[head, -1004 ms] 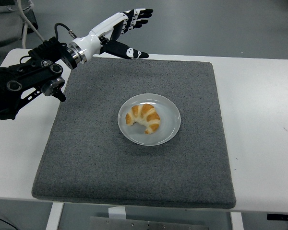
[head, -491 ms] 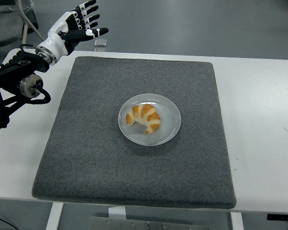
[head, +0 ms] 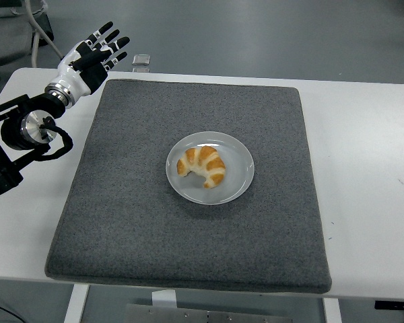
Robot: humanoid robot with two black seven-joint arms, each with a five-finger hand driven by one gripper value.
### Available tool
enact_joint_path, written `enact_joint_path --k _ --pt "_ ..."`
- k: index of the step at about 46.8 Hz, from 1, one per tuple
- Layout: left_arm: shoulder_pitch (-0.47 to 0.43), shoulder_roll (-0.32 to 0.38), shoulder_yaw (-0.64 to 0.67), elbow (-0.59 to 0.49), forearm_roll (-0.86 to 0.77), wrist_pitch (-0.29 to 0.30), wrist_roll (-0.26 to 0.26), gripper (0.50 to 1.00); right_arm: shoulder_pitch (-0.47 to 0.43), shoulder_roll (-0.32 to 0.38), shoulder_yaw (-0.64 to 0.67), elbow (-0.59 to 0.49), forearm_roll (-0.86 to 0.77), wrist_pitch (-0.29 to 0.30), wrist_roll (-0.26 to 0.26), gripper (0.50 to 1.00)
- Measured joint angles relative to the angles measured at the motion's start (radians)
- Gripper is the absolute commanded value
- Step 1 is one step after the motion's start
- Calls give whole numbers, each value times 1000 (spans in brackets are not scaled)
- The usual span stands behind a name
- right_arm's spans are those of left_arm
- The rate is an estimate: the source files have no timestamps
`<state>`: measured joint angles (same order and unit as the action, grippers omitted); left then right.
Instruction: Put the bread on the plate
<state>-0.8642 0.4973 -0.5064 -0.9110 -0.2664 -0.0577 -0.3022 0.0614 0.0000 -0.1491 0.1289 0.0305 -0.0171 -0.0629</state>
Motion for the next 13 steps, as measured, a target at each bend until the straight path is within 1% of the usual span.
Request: enact_joint_path --k 5,13 --pt "28 -26 -58 17 -2 -5 1 996 -1 0 -1 0 2 0 0 930" --pt "47 -72 -118 63 -18 -5 0 996 -2 0 -1 0 2 2 0 930"
